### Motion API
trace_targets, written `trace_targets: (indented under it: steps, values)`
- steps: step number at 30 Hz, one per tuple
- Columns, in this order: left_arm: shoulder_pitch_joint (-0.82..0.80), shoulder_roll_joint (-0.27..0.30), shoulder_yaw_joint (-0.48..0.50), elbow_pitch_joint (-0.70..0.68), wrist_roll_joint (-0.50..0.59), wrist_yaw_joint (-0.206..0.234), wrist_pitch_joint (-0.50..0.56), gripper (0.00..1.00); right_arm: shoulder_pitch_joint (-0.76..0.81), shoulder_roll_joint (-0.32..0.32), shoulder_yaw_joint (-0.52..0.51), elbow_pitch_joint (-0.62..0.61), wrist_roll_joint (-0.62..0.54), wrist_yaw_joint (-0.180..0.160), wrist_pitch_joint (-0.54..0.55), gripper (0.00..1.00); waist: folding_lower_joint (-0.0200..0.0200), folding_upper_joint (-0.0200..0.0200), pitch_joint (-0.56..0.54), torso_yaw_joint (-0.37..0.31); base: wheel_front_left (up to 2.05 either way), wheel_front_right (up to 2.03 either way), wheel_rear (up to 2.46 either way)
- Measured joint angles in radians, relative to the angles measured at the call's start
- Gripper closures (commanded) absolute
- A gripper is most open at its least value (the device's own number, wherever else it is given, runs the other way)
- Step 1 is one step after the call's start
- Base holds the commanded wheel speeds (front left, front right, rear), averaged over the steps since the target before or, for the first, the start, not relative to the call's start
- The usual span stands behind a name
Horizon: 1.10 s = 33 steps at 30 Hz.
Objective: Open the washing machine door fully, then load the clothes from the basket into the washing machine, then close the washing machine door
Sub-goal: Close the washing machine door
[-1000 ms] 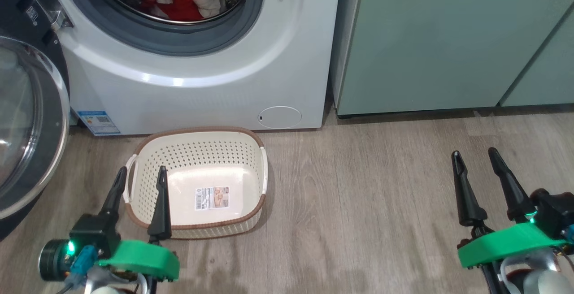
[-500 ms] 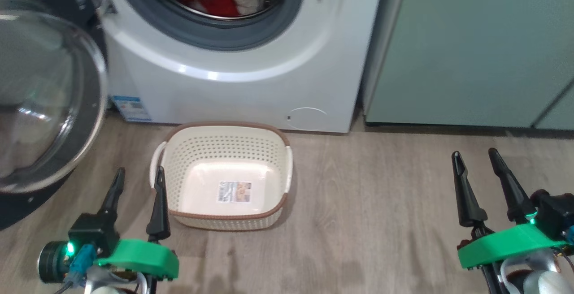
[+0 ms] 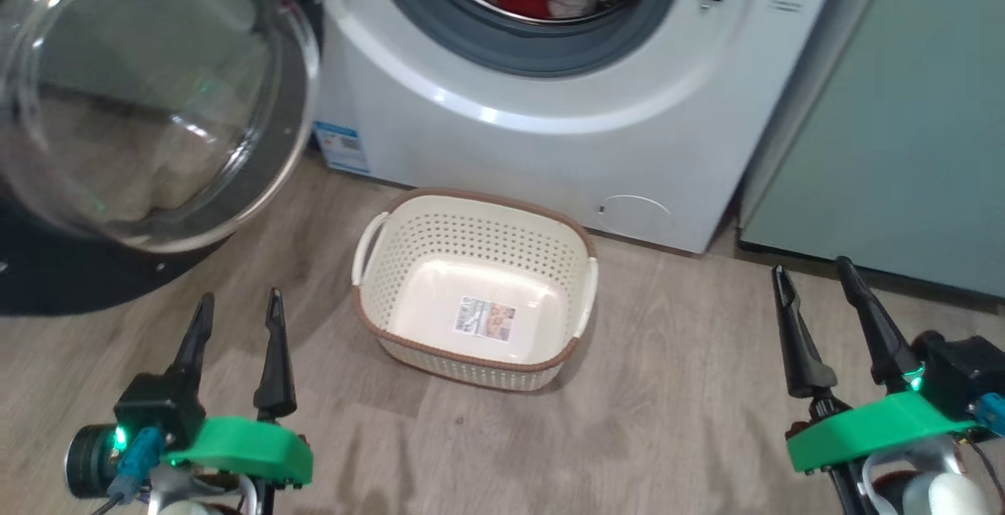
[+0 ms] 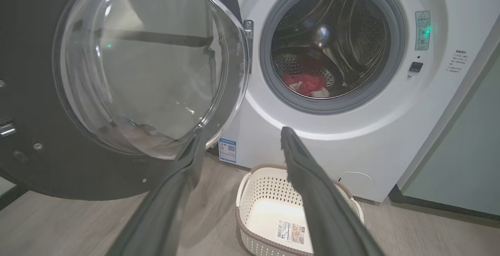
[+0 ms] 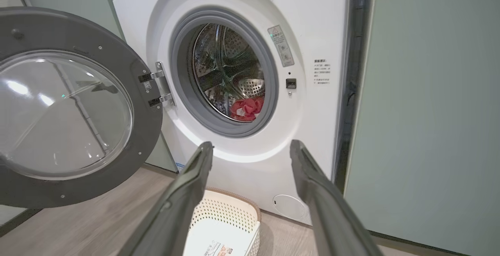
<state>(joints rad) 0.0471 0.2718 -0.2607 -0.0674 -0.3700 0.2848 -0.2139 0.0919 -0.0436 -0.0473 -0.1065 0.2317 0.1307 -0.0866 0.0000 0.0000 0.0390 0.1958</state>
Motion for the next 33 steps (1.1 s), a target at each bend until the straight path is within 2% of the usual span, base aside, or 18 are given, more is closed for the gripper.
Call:
trace_targets:
  steps: [8, 22, 23, 24, 25, 33]
  values:
    - [0.000, -0.002, 0.000, 0.001, -0.010, 0.001, -0.003, 0.00, -0.001, 0.000, 0.012, 0.002, 0.006, 0.000, 0.000, 0.00, 0.0000, 0.0000, 0.001, 0.062, 0.00, 0.00, 0.00]
    - [0.000, -0.002, 0.002, 0.001, -0.011, 0.010, -0.007, 0.00, -0.001, 0.000, 0.017, 0.007, 0.006, 0.000, 0.000, 0.00, 0.0000, 0.0000, 0.007, 0.070, 0.00, 0.00, 0.00]
    - [0.000, -0.002, 0.002, 0.001, -0.013, 0.010, -0.007, 0.55, -0.001, 0.000, 0.017, 0.008, 0.006, 0.000, 0.000, 0.00, 0.0000, 0.0000, 0.007, 0.069, 0.00, 0.00, 0.00]
    - [0.000, -0.002, 0.002, 0.001, -0.018, 0.010, -0.007, 0.87, -0.001, 0.000, 0.017, 0.008, 0.006, 0.000, 0.000, 0.00, 0.0000, 0.0000, 0.007, 0.069, 0.00, 0.00, 0.00]
    - [0.000, -0.002, 0.002, 0.001, -0.019, 0.010, -0.007, 1.00, -0.001, 0.000, 0.017, 0.008, 0.006, 0.000, 0.000, 0.00, 0.0000, 0.0000, 0.007, 0.069, 0.00, 0.00, 0.00]
    - [0.000, -0.001, 0.002, -0.006, -0.022, 0.009, -0.008, 1.00, -0.002, 0.000, 0.016, 0.008, 0.006, 0.000, 0.000, 0.00, 0.0000, 0.0000, 0.013, 0.074, 0.00, 0.00, 0.00]
